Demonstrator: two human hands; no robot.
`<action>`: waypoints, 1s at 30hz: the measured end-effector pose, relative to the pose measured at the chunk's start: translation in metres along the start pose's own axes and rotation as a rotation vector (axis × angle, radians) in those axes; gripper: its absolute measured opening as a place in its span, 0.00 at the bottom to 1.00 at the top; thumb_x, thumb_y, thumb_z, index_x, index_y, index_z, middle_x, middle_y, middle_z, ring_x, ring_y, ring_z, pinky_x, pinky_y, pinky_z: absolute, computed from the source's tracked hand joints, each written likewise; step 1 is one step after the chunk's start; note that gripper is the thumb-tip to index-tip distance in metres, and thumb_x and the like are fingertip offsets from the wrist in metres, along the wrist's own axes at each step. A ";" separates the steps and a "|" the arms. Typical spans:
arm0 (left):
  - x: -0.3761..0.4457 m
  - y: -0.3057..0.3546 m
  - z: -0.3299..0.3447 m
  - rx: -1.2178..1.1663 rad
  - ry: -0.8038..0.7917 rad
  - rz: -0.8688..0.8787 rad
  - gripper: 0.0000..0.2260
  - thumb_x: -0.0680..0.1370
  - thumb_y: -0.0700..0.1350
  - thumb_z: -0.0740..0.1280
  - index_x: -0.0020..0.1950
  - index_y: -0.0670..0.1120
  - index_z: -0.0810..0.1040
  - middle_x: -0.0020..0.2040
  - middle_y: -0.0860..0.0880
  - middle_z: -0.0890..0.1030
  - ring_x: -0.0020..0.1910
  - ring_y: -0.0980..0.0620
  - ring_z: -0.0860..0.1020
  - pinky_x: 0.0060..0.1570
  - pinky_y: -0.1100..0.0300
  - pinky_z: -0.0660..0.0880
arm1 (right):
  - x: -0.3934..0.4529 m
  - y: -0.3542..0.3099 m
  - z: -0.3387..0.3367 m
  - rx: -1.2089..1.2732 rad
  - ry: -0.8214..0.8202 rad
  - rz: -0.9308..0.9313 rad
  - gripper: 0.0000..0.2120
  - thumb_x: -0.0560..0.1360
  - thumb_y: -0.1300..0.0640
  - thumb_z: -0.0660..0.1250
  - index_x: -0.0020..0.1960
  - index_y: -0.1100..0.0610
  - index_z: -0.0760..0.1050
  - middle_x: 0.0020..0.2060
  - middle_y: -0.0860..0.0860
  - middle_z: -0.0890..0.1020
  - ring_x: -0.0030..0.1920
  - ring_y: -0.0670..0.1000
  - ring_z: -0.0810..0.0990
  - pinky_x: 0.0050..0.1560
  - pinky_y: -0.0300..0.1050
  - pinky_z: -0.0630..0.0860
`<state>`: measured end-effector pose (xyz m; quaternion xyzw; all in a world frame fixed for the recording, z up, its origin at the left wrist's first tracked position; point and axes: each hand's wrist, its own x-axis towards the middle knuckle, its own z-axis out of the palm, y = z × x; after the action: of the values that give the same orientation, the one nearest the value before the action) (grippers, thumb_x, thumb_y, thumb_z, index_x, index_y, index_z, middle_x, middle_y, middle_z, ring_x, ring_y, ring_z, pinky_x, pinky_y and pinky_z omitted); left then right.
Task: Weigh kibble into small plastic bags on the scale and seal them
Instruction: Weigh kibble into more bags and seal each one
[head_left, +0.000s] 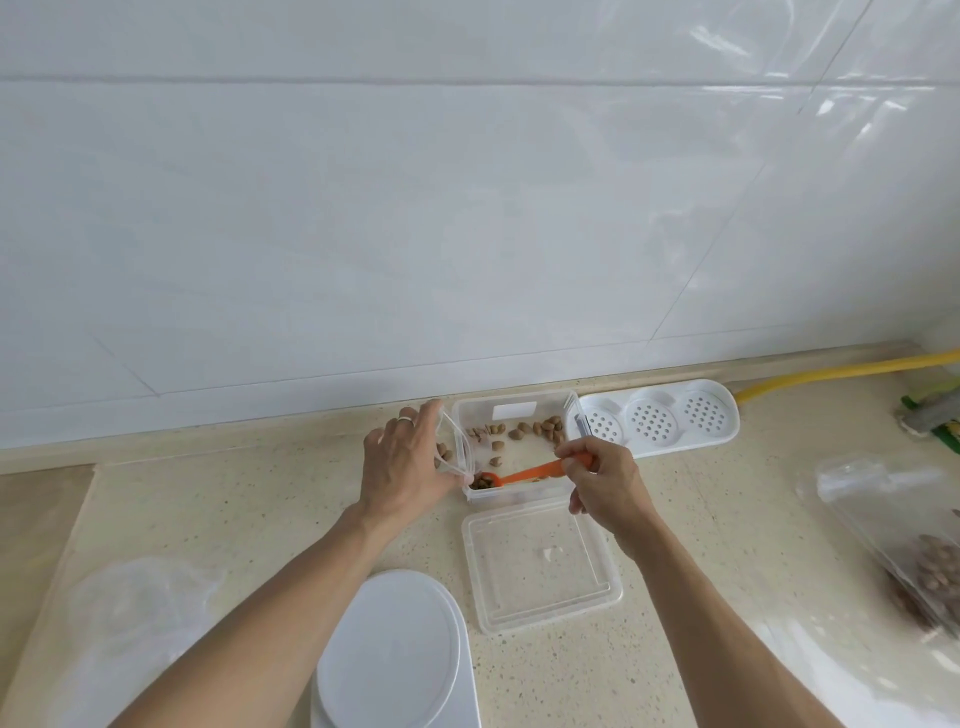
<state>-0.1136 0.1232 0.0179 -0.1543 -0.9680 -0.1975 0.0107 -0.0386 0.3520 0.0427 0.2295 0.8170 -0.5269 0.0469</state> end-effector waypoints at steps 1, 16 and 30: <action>0.000 0.000 0.000 0.010 0.005 0.002 0.36 0.61 0.63 0.76 0.62 0.51 0.66 0.48 0.51 0.78 0.50 0.47 0.77 0.51 0.49 0.71 | 0.000 -0.001 0.001 0.051 0.023 0.021 0.08 0.79 0.65 0.62 0.50 0.57 0.79 0.42 0.53 0.85 0.26 0.50 0.78 0.33 0.41 0.75; 0.001 0.013 -0.011 0.165 0.039 0.038 0.34 0.62 0.64 0.74 0.62 0.52 0.68 0.52 0.48 0.78 0.55 0.47 0.77 0.60 0.48 0.67 | -0.011 -0.019 -0.037 0.379 0.245 0.074 0.07 0.78 0.67 0.63 0.52 0.60 0.78 0.41 0.55 0.85 0.24 0.48 0.76 0.32 0.45 0.74; 0.006 0.025 -0.020 -0.169 -0.045 -0.094 0.37 0.66 0.60 0.75 0.69 0.51 0.62 0.58 0.48 0.74 0.58 0.47 0.74 0.53 0.53 0.73 | -0.037 -0.087 -0.009 -0.329 0.082 -0.596 0.09 0.80 0.62 0.63 0.49 0.53 0.81 0.27 0.37 0.74 0.29 0.39 0.76 0.31 0.36 0.66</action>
<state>-0.1123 0.1387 0.0464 -0.1136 -0.9541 -0.2753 -0.0333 -0.0413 0.3188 0.1313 -0.0092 0.9234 -0.3688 -0.1055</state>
